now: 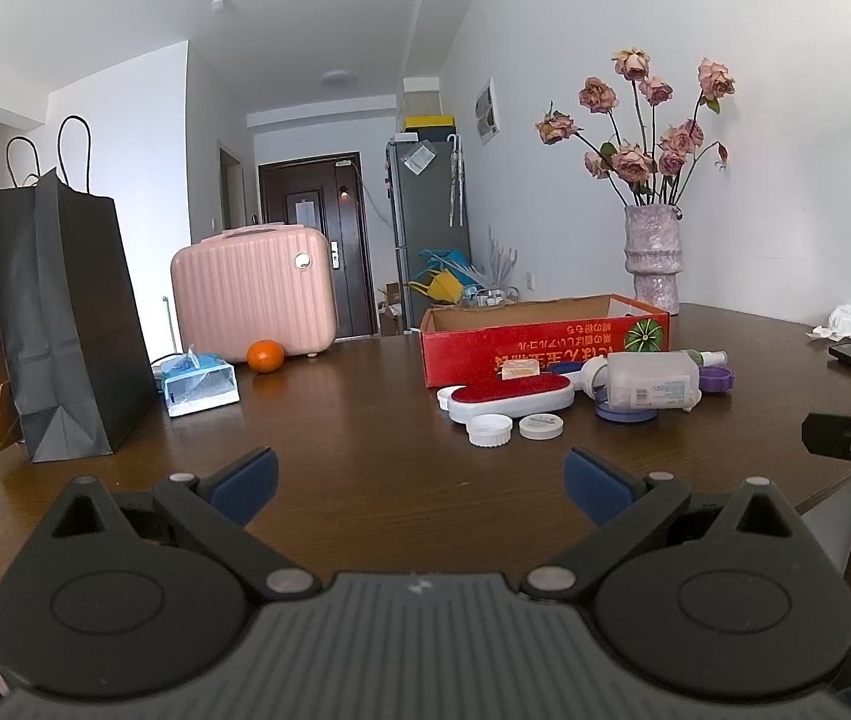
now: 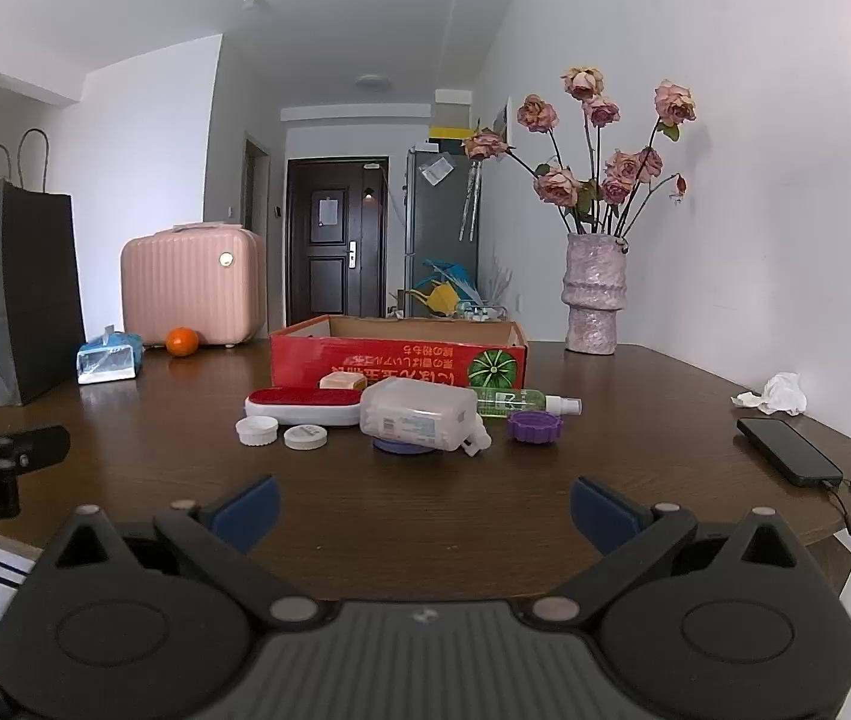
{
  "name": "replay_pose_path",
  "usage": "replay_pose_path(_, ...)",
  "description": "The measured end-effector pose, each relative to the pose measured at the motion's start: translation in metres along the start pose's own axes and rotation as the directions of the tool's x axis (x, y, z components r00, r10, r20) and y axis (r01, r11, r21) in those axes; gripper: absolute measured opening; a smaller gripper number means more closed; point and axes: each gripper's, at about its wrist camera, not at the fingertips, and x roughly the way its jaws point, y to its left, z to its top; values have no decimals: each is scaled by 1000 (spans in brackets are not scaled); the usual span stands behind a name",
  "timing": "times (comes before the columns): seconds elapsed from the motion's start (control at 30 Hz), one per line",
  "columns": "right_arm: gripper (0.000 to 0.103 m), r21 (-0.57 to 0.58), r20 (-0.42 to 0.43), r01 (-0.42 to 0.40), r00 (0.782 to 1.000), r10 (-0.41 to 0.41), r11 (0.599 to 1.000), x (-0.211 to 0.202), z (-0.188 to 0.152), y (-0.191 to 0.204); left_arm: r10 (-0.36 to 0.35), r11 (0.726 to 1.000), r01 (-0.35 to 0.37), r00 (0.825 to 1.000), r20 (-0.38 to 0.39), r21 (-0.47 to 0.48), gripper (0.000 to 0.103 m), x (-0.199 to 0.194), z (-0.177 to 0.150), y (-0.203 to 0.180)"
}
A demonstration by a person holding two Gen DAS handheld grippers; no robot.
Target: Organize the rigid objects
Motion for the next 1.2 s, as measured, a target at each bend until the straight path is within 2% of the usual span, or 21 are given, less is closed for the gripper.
replay_pose_path(0.83,103,1,-1,5,1000,-5,1000,2,0,0,-2,1000,2,1000,-7,-3,103,4,-2,-1)
replay_pose_path(1.2,103,-1,0,-6,1000,6,1000,2,-1,0,-28,1000,29,999,-14,1,103,2,-2,-4)
